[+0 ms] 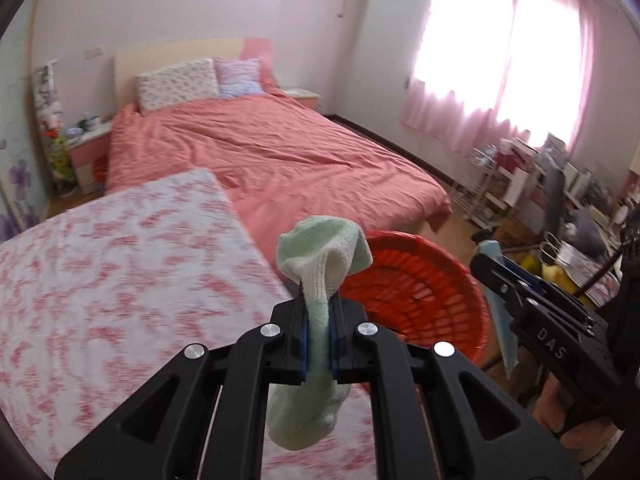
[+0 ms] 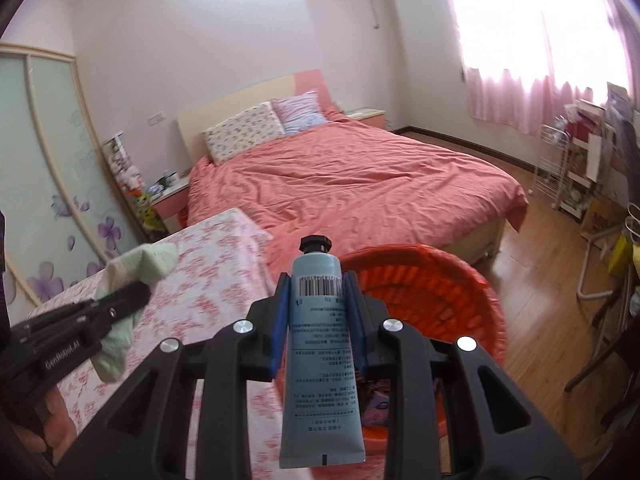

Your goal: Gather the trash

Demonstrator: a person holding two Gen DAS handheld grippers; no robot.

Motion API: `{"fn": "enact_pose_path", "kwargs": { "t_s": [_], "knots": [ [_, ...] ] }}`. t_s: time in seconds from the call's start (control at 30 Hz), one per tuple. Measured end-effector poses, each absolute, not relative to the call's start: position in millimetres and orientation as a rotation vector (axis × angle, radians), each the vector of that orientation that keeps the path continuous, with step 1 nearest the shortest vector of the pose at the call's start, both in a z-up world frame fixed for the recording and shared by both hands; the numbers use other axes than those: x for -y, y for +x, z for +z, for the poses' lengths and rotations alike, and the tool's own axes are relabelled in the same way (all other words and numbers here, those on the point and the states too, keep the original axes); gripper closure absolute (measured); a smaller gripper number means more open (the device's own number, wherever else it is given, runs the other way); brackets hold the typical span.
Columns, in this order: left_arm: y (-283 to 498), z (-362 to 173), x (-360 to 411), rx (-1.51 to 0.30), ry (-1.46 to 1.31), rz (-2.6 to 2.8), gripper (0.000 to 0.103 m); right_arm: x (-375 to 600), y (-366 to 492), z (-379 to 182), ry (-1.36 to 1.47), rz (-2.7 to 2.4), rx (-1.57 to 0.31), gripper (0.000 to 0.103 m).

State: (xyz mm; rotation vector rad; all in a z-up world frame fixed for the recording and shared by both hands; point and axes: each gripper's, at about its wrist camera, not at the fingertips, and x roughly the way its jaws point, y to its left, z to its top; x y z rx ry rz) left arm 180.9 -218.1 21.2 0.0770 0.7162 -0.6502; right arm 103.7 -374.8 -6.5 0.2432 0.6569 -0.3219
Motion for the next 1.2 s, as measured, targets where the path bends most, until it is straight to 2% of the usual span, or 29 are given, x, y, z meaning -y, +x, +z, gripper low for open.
{"fn": "enact_pose_path", "kwargs": {
  "t_s": [0.33,0.4,0.43,0.5,0.7,0.8,0.9,1.03,1.2],
  "knots": [
    [184.4,-2.8,288.1,-0.788,0.111,-0.766,0.094,448.0,105.4,-25.9,0.359,-0.398,-0.660,0.075],
    [186.6,-12.0,298.2,-0.811,0.135,-0.765,0.077,456.9,109.9,-32.7,0.383,-0.401,-0.671,0.073],
    [185.9,-16.6,302.1,-0.822,0.142,-0.751,0.057,462.7,112.3,-37.1,0.395,-0.412,-0.673,0.069],
    [188.0,-20.0,301.0,-0.833,0.144,-0.731,0.047,466.1,113.7,-41.8,0.401,-0.421,-0.678,0.059],
    [187.9,-26.2,276.7,-0.847,0.151,-0.656,0.046,459.9,96.2,-42.9,0.379,-0.454,-0.661,0.040],
    [176.9,-16.7,247.8,-0.805,0.146,-0.612,0.041,442.0,78.4,-36.3,0.336,-0.468,-0.634,0.029],
    [165.9,-6.4,221.4,-0.757,0.137,-0.573,0.034,417.4,61.6,-26.0,0.279,-0.474,-0.603,0.018],
    [138.7,12.6,170.4,-0.663,0.117,-0.487,0.018,380.6,40.2,-12.4,0.194,-0.497,-0.567,0.004],
    [101.7,24.5,120.7,-0.563,0.102,-0.371,0.006,322.8,7.5,-0.9,0.041,-0.571,-0.539,0.004]
  ]
}}
